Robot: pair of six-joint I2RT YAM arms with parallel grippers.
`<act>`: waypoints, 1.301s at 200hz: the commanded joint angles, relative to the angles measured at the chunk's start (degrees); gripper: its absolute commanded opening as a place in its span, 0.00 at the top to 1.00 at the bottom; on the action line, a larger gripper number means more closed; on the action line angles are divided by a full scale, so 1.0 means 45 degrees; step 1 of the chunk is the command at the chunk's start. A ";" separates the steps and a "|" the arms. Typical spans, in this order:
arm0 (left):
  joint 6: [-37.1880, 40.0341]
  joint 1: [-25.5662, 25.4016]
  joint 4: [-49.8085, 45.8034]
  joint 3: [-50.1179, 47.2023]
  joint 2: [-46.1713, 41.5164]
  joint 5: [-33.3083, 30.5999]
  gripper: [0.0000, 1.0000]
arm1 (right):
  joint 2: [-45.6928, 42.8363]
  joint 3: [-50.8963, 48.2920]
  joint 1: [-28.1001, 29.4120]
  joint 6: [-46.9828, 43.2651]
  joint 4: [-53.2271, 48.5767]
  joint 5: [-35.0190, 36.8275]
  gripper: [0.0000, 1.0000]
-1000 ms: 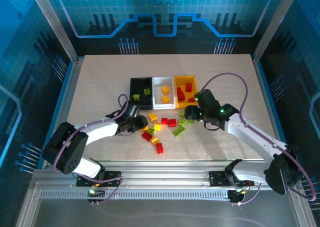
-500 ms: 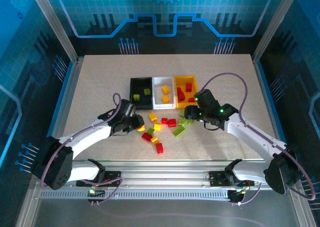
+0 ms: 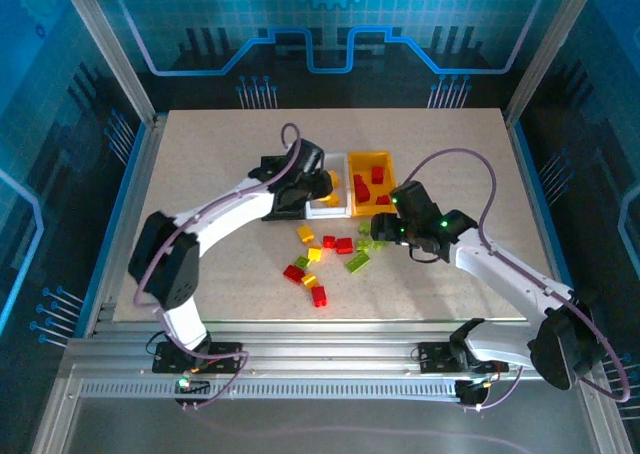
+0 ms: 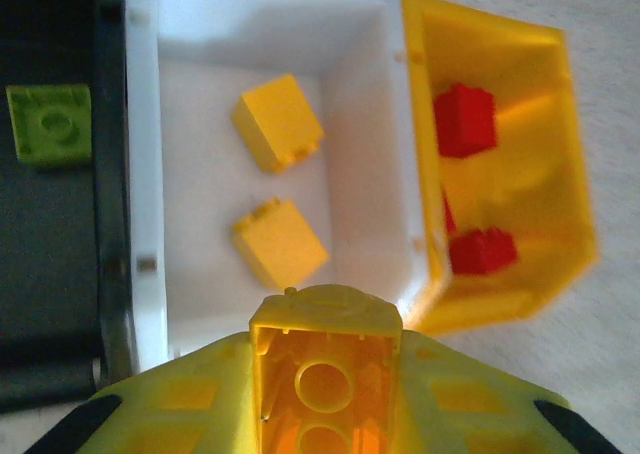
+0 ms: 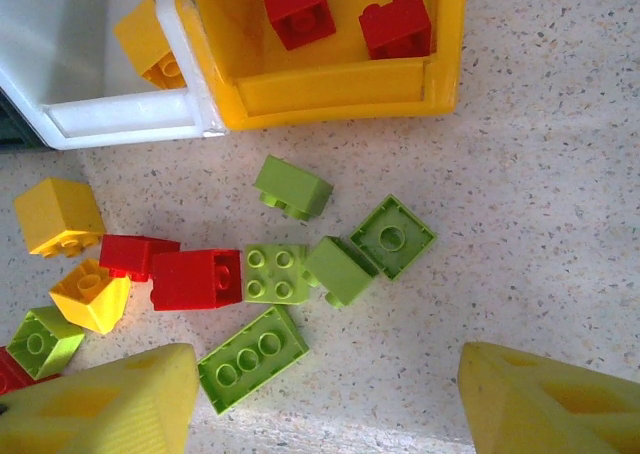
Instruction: Sort the legos into containers by color
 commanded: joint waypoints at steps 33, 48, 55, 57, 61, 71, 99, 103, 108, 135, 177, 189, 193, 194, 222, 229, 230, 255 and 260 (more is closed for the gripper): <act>0.1692 -0.0724 -0.1621 0.2824 0.2508 -0.2861 0.65 | -0.0424 -0.0142 -0.0195 0.0261 -0.0158 0.0044 0.29; 0.1718 -0.0830 -0.1700 0.3183 0.2842 -0.2766 0.55 | -0.0429 -0.0524 -0.0208 0.0280 -0.0139 -0.0024 0.29; 0.1652 -0.0816 -0.1685 0.3270 0.2891 -0.2656 0.50 | -0.0410 -0.0533 -0.0197 0.0291 -0.0158 -0.0064 0.29; 0.1628 -0.0833 -0.1683 0.3293 0.2892 -0.2620 0.49 | -0.0406 -0.0533 -0.0195 0.0293 -0.0158 -0.0086 0.29; 0.1564 -0.0829 -0.1664 0.3313 0.2875 -0.2580 0.46 | -0.0410 -0.0550 -0.0199 0.0300 -0.0158 -0.0124 0.28; 0.1455 -0.0831 -0.1610 0.3328 0.2769 -0.2402 0.41 | -0.0411 -0.0587 -0.0180 0.0314 -0.0154 -0.0173 0.28; 0.1071 -0.0851 -0.1394 0.3060 0.1979 -0.1731 0.29 | -0.0422 -0.0698 -0.0126 0.0472 -0.0140 -0.0397 0.27; 0.1012 -0.0839 -0.1312 0.2965 0.1809 -0.1596 0.28 | -0.0407 -0.0726 -0.0088 0.0511 -0.0122 -0.0443 0.27; 0.0916 -0.0848 -0.1210 0.2796 0.1575 -0.1415 0.26 | -0.0397 -0.0771 -0.0036 0.0606 -0.0094 -0.0514 0.27; 0.0361 -0.0858 -0.0410 0.1348 -0.0151 -0.0433 0.10 | -0.0080 -0.0948 0.0514 0.1376 0.0005 -0.0598 0.27; -0.0231 -0.1029 0.0564 -0.2345 -0.3792 -0.0056 0.01 | 0.1711 -0.0544 0.2234 0.3408 -0.0002 -0.0043 0.27; -0.0472 -0.1077 0.0755 -0.3642 -0.4874 -0.0182 0.01 | 0.2300 -0.0374 0.2506 0.4040 0.0155 -0.0042 0.27; -0.0532 -0.1081 0.0820 -0.4083 -0.5222 -0.0215 0.01 | 0.2493 -0.0310 0.2616 0.4223 0.0172 -0.0062 0.27; -0.0549 -0.1074 0.0828 -0.4203 -0.5355 -0.0237 0.01 | 0.2548 -0.0295 0.2636 0.4283 0.0193 -0.0064 0.27; -0.0951 -0.1131 0.0869 -0.6941 -0.7932 -0.0810 0.01 | 0.3873 0.0365 0.2976 0.5354 0.0357 -0.0135 0.28; -0.1037 -0.1140 0.0824 -0.7518 -0.8526 -0.0934 0.01 | 0.4184 0.0497 0.3025 0.5589 0.0321 -0.0096 0.28; -0.1066 -0.1143 0.0820 -0.7590 -0.8608 -0.0957 0.01 | 0.4234 0.0519 0.3037 0.5630 0.0316 -0.0082 0.28; -0.1268 -0.1126 0.0701 -0.9088 -1.0339 -0.1079 0.01 | 0.5185 0.0892 0.3046 0.6283 0.0421 -0.0128 0.27; -0.1289 -0.1137 0.0682 -0.9302 -1.0597 -0.1076 0.01 | 0.5344 0.0967 0.3046 0.6358 0.0413 -0.0088 0.28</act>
